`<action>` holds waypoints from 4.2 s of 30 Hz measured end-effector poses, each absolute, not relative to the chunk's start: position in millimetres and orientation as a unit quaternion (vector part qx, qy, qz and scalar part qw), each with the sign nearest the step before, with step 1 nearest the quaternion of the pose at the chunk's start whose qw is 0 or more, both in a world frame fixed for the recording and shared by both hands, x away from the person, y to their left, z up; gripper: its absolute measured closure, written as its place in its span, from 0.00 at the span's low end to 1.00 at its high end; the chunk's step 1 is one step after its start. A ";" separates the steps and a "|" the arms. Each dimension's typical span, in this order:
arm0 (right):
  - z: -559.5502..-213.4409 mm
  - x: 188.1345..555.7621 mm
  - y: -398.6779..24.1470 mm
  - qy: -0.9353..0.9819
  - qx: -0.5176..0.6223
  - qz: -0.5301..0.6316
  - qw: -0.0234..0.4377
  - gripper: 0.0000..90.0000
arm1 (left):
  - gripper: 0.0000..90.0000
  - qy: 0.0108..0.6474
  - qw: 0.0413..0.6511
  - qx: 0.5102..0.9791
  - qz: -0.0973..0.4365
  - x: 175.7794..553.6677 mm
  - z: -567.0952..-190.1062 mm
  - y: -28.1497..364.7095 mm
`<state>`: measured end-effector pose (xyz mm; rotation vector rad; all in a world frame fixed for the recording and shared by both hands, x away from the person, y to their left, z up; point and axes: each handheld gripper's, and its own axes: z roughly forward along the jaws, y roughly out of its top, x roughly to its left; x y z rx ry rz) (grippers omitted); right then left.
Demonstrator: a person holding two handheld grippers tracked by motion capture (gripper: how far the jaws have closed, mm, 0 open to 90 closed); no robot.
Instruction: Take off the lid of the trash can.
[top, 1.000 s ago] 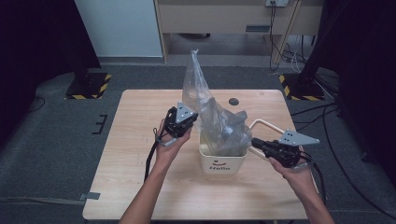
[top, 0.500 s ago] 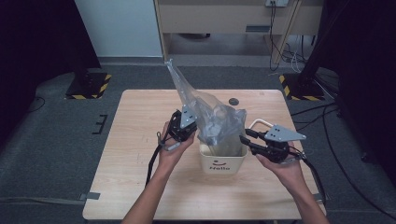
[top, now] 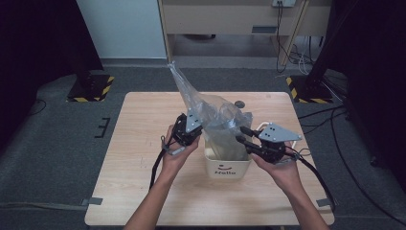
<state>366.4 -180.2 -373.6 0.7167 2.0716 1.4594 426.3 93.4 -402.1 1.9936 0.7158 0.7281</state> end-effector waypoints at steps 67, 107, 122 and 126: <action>-452.4 349.9 -214.9 0.813 0.299 0.453 0.211 1.00 | 1.00 0.316 0.392 0.823 0.264 438.4 -450.4 123.2; -462.0 341.4 -208.5 0.818 0.284 0.455 0.207 1.00 | 1.00 0.359 0.426 0.805 0.202 462.4 -467.8 112.9; -456.2 339.2 -217.7 0.815 0.280 0.465 0.203 0.78 | 0.70 0.370 0.424 0.794 0.232 452.2 -471.5 123.9; -451.1 331.4 -225.1 0.813 0.272 0.470 0.209 0.60 | 0.54 0.363 0.417 0.794 0.253 446.1 -466.1 132.7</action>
